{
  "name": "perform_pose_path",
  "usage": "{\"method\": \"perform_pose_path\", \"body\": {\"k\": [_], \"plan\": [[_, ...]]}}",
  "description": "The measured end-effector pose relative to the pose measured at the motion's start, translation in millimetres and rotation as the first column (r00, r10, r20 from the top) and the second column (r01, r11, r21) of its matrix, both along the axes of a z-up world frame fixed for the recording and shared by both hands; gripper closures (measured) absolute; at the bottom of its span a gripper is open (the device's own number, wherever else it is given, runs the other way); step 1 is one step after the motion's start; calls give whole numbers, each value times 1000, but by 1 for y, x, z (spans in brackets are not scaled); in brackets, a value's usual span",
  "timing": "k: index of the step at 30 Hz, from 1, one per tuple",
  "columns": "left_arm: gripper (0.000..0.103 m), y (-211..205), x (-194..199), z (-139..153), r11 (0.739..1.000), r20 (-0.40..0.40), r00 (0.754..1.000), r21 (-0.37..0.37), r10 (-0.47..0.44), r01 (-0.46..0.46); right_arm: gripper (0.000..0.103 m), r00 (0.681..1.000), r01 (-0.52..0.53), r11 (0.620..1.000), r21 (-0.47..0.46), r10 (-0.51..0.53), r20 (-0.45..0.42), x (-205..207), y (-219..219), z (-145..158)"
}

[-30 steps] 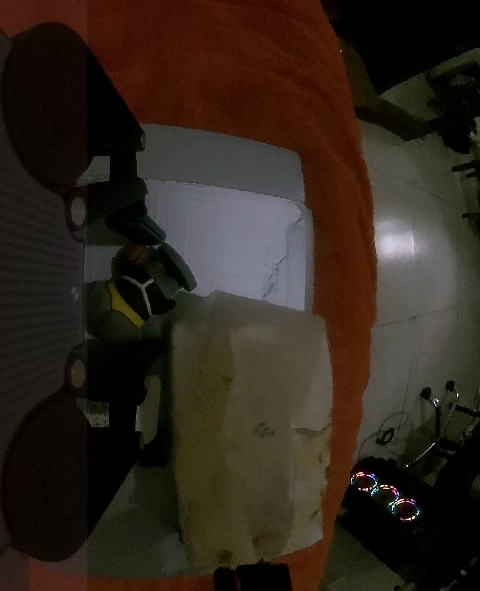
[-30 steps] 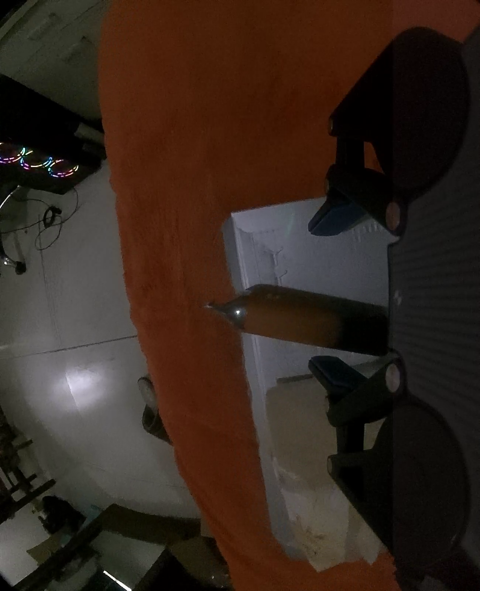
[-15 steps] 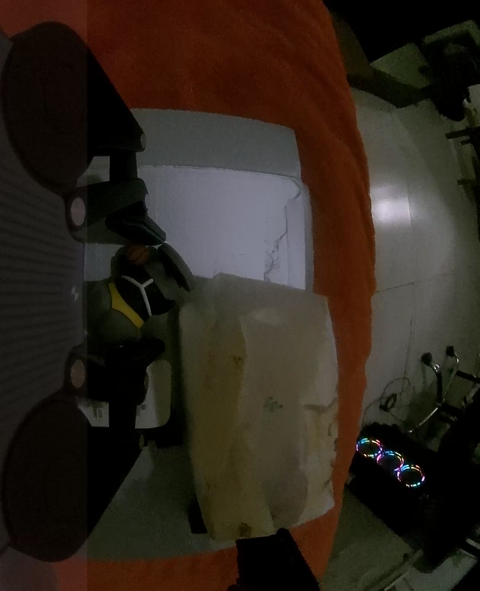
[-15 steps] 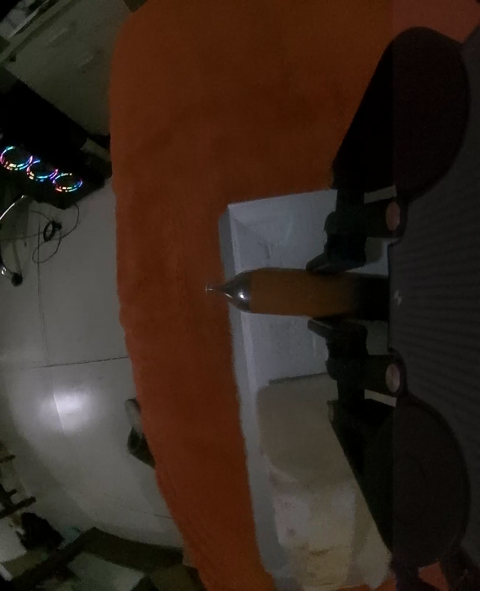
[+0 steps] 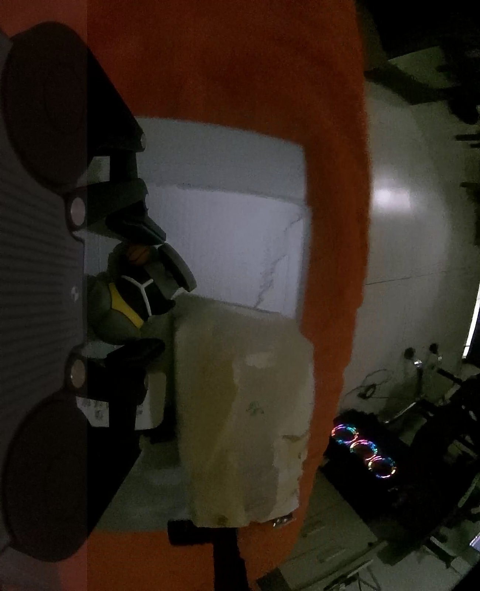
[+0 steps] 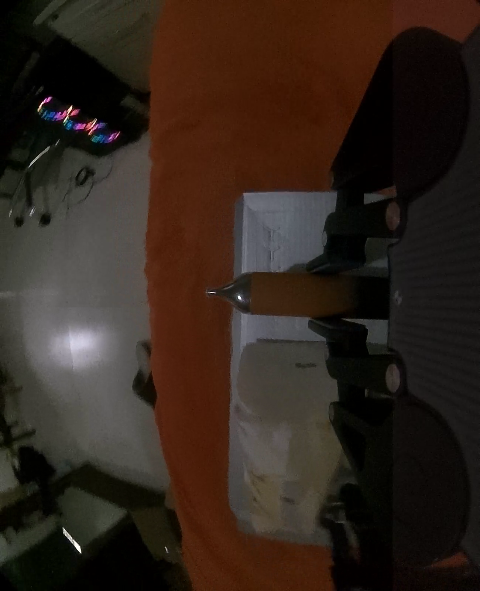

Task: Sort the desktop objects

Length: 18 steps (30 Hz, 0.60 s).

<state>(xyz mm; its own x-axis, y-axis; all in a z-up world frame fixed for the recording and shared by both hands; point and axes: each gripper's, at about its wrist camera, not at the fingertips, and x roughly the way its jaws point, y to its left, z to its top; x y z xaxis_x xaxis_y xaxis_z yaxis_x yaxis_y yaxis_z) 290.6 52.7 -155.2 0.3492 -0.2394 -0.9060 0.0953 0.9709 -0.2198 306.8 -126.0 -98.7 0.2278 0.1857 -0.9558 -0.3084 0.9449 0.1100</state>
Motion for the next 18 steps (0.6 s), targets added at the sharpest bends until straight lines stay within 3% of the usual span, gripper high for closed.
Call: {"method": "perform_pose_path", "body": {"k": [5, 10, 18], "plan": [[52, -18, -9, 25, 995, 50, 998, 93, 32, -37, 75, 999, -32, 995, 95, 28, 37, -8, -28, -1], [52, -64, -32, 57, 984, 74, 996, 169, 39, -51, 75, 999, -35, 992, 124, 36, -1, -4, -51, -21], [52, -105, -85, 97, 962, 104, 994, 265, 43, -69, 75, 999, -37, 988, 152, 33, 25, -20, -66, -17]]}}
